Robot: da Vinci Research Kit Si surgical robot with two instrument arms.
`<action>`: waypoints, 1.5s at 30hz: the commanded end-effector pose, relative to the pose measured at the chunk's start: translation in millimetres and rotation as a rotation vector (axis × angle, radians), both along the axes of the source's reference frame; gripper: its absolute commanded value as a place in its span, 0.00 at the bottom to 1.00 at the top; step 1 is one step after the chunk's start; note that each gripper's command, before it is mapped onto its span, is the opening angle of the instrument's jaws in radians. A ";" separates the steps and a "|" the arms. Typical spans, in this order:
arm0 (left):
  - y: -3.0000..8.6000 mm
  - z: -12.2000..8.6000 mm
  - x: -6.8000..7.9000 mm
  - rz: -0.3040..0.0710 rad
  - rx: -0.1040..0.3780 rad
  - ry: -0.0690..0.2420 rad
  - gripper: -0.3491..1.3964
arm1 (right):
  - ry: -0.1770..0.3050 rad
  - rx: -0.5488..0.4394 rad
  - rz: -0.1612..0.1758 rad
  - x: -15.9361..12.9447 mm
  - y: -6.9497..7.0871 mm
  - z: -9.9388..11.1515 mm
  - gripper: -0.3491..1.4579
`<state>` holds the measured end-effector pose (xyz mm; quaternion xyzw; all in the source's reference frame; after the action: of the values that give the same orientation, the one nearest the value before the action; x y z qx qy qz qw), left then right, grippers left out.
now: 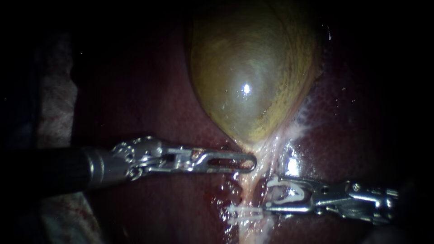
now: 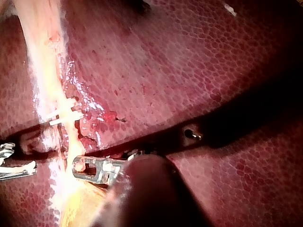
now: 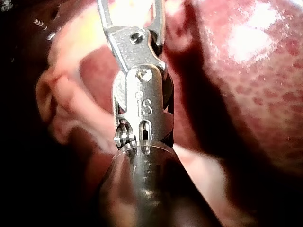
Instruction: Clipping third clip left tube
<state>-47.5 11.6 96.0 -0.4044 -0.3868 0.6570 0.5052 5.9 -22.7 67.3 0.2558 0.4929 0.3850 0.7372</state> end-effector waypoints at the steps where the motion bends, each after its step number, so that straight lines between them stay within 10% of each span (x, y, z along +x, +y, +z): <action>1: 0.0 0.0 0.0 0.000 0.001 0.000 0.00 | 0.000 0.000 0.001 0.0 0.0 0.0 0.50; 24: 0.5 -3.3 2.5 0.016 0.021 -0.009 0.00 | 0.018 0.008 -0.009 2.9 -0.5 0.3 0.50; 45: -0.5 -6.6 4.4 0.035 0.037 -0.001 0.00 | -0.038 0.020 -0.053 5.4 -1.2 5.0 0.50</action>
<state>-43.1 11.1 89.3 -0.3882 -0.4059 0.6583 0.5012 11.4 -24.0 72.5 0.2681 0.4669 0.3743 0.7551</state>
